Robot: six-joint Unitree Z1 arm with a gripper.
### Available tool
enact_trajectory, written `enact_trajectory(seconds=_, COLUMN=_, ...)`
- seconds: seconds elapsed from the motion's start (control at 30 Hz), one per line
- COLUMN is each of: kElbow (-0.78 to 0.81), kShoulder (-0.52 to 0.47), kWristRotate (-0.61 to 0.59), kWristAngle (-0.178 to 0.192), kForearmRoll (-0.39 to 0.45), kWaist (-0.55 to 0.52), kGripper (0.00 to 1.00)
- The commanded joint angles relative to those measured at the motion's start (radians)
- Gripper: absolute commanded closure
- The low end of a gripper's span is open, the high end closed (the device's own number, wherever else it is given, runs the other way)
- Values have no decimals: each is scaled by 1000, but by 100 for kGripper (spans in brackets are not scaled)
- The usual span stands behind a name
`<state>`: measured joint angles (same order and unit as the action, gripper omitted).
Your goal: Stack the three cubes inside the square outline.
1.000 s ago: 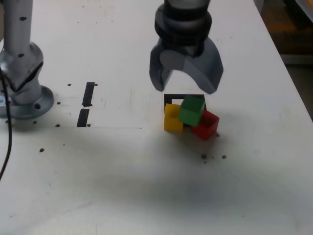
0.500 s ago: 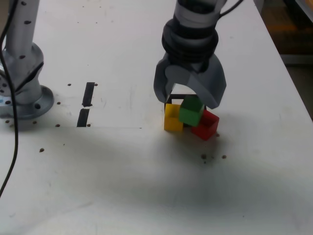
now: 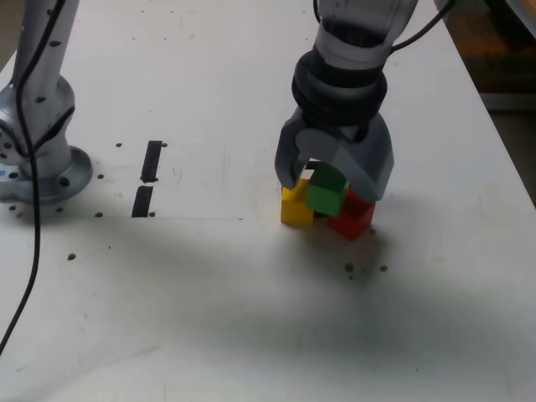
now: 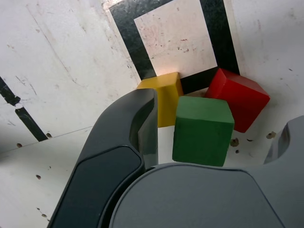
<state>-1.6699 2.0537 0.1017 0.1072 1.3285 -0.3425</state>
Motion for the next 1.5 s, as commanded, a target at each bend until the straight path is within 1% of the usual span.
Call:
enact_trajectory(seconds=0.0, kElbow=-5, kShoulder=13, kWristRotate=0, kWristAngle=-3, kForearmRoll=-4, kWaist=-4, kGripper=14)
enact_trajectory(seconds=0.1, kElbow=-13, kShoulder=25, kWristRotate=-2, kWristAngle=-3, kForearmRoll=-7, kWaist=-11, kGripper=18)
enact_trajectory(seconds=0.2, kElbow=-20, kShoulder=34, kWristRotate=-8, kWristAngle=-1, kForearmRoll=-8, kWaist=-19, kGripper=25)
enact_trajectory(seconds=0.3, kElbow=-25, kShoulder=39, kWristRotate=-14, kWristAngle=1, kForearmRoll=-10, kWaist=-24, kGripper=38)
enact_trajectory(seconds=0.5, kElbow=-46, kShoulder=42, kWristRotate=-10, kWristAngle=7, kForearmRoll=-39, kWaist=-32, kGripper=70)
enact_trajectory(seconds=0.57, kElbow=-52, kShoulder=41, kWristRotate=-7, kWristAngle=7, kForearmRoll=-50, kWaist=-34, kGripper=77)
enact_trajectory(seconds=0.63, kElbow=-55, kShoulder=39, kWristRotate=-5, kWristAngle=5, kForearmRoll=-55, kWaist=-36, kGripper=82)
enact_trajectory(seconds=0.8, kElbow=-56, kShoulder=32, kWristRotate=-8, kWristAngle=2, kForearmRoll=-38, kWaist=-37, kGripper=89)
enact_trajectory(seconds=0.93, kElbow=-59, kShoulder=22, kWristRotate=-18, kWristAngle=8, kForearmRoll=-7, kWaist=-38, kGripper=94)
enact_trajectory(seconds=1.03, kElbow=-78, kShoulder=6, kWristRotate=-32, kWristAngle=27, kForearmRoll=46, kWaist=-41, kGripper=95)
enact_trajectory(seconds=1.13, kElbow=-113, kShoulder=-24, kWristRotate=-47, kWristAngle=61, kForearmRoll=130, kWaist=-43, kGripper=95)
enact_trajectory(seconds=1.17, kElbow=-131, kShoulder=-41, kWristRotate=-50, kWristAngle=76, kForearmRoll=170, kWaist=-42, kGripper=95)
enact_trajectory(seconds=1.27, kElbow=-158, kShoulder=-83, kWristRotate=-53, kWristAngle=102, kForearmRoll=235, kWaist=-25, kGripper=95)
enact_trajectory(seconds=1.37, kElbow=-157, kShoulder=-120, kWristRotate=-53, kWristAngle=111, kForearmRoll=257, kWaist=13, kGripper=95)
enact_trajectory(seconds=1.47, kElbow=-133, kShoulder=-148, kWristRotate=-53, kWristAngle=110, kForearmRoll=253, kWaist=62, kGripper=95)
